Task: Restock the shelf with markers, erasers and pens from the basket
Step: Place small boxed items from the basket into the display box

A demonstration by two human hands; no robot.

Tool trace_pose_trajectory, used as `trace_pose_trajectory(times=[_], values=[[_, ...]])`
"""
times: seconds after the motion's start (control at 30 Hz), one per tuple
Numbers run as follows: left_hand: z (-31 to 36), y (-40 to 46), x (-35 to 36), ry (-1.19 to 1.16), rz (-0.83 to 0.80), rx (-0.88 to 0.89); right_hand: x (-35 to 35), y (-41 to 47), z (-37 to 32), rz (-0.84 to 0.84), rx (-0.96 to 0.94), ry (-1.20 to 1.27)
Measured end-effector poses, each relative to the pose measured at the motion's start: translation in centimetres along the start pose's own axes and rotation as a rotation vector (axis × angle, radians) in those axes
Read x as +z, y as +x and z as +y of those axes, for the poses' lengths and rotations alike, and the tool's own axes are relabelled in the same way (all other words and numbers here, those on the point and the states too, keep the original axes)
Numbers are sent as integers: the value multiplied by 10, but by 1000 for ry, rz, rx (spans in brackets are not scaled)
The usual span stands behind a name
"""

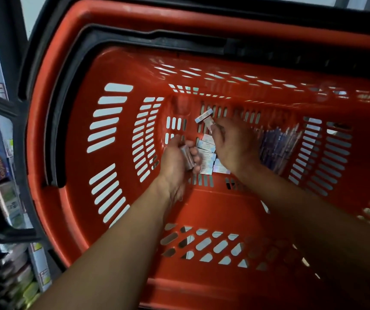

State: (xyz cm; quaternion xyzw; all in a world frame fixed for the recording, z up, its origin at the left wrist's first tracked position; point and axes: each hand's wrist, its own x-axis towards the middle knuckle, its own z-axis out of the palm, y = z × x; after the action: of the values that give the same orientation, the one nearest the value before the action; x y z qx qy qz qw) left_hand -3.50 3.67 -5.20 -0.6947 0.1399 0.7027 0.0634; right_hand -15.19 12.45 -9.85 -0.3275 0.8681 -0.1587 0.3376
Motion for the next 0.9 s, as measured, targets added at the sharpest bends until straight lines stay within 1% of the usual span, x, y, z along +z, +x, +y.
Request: trace_pose_trajectory(times=[0.07, 0.13, 0.23, 0.3, 0.37, 0.43, 0.5, 0.57, 0.67, 0.77, 0.83, 0.9], values=[[2, -1, 1, -56, 1, 2, -6, -14, -12, 41, 45, 169], [4, -1, 3, -101, -33, 17, -10, -34, -29, 36, 33, 257], [6, -9, 3, -171, -167, 28, -10, -59, -46, -54, -28, 275], [5, -13, 2, -101, -236, 43, -9, -64, -49, -80, -54, 237], [5, -14, 1, 1, -200, 76, -8, -61, -50, -81, -36, 191], [4, -12, 0, 47, -133, 79, -9, -49, -47, -59, 11, 156], [5, -9, 0, 42, -79, 43, -10, -31, -39, -14, 22, 112], [5, -6, 1, 5, -46, 34, -9, -13, -32, -14, 10, 63], [5, -5, 1, -79, -33, 80, 0, 9, -28, -83, 22, 69], [4, -3, 0, -80, -11, 127, 14, 24, -28, -163, 42, 78], [4, -2, -1, -74, -2, 140, 19, 26, -29, -140, 67, 102], [4, -3, -1, -59, -7, 151, 19, 24, -30, -83, 109, 156]])
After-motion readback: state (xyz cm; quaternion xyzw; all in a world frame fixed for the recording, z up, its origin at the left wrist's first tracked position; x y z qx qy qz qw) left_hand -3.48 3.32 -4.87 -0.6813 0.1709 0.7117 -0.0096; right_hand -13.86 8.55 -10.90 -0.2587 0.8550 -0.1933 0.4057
